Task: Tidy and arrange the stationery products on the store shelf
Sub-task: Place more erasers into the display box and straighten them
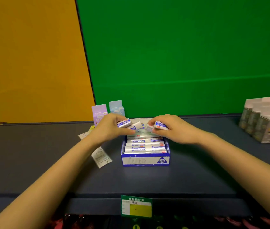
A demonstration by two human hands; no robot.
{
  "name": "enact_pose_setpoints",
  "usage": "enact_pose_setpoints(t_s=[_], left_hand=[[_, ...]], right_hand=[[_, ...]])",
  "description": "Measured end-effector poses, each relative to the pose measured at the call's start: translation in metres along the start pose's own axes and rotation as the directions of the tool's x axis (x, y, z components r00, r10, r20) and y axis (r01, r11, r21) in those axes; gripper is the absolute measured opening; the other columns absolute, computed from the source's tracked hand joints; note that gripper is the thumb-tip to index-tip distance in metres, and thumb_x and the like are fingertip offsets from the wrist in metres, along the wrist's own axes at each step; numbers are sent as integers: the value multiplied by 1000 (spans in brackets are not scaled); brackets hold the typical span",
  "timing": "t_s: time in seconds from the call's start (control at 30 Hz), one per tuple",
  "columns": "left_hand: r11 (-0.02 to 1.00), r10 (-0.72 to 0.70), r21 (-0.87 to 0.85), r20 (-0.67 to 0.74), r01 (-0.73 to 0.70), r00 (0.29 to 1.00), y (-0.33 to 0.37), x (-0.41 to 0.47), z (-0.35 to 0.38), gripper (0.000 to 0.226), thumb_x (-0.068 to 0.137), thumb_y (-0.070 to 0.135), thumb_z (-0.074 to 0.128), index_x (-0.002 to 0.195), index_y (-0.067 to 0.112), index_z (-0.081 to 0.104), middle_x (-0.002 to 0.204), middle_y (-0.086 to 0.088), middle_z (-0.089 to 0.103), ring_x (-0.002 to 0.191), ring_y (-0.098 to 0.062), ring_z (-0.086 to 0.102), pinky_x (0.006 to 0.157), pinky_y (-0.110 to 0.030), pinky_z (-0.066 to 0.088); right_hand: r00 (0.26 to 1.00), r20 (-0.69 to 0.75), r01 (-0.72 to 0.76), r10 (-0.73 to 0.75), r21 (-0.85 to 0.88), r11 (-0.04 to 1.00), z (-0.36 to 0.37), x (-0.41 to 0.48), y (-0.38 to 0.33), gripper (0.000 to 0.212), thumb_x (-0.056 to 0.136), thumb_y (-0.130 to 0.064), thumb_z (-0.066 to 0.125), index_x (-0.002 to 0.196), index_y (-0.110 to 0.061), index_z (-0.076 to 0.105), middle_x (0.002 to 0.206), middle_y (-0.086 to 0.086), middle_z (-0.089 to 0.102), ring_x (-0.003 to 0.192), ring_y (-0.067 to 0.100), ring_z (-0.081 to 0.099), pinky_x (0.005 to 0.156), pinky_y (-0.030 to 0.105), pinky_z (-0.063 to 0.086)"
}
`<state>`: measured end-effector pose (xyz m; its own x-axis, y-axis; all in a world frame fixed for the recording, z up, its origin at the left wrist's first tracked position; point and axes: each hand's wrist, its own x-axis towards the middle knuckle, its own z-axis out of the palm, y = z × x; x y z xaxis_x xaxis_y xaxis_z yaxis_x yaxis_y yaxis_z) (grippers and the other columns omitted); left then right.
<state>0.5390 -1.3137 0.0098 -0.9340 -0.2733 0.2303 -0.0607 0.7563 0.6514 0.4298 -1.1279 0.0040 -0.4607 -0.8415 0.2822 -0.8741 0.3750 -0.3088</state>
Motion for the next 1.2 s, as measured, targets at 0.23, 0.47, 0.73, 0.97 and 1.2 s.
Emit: enact_pose_setpoints(t_s=[0.23,0.47,0.73,0.97,1.2], left_hand=[[988,76,130,38,-80,996,-3,0,11,22,70,22,78,85,7,72,79,2,64,67,-5,57,51,-12,41],[973,122,196,16,-123,992,-5,4,16,29,68,22,79,89,3,73,91,-8,73,80,-19,63,60,-20,43],[948,207,229,76,-219,975,-7,0,12,21,75,21,73,92,10,74,92,0,66,79,-9,56,62,-14,40],[930,256,246,101,-274,961,-7,-4,9,24,78,16,70,101,10,72,97,-3,66,85,-11,57,73,-23,48],[896,290,300,163,-327,943,-7,0,8,17,78,18,70,89,5,74,99,-7,66,90,-17,60,79,-36,52]], right_hand=[[996,78,59,-46,-179,982,5,-7,-6,31,94,-28,48,124,-22,55,126,2,56,116,17,47,93,23,32],[994,83,91,-68,-312,946,8,-6,-10,31,95,-28,46,123,-19,55,126,3,52,118,19,46,97,30,36],[988,137,123,-69,-439,890,9,-2,-14,31,93,-31,47,118,-16,59,119,4,49,111,21,48,80,29,37],[992,105,104,-69,-378,920,3,-6,-15,28,92,-28,48,113,-17,62,115,2,53,108,20,51,85,33,43],[989,142,78,-31,-333,940,2,-11,-16,28,92,-27,46,112,-17,63,118,2,54,108,22,54,89,41,45]])
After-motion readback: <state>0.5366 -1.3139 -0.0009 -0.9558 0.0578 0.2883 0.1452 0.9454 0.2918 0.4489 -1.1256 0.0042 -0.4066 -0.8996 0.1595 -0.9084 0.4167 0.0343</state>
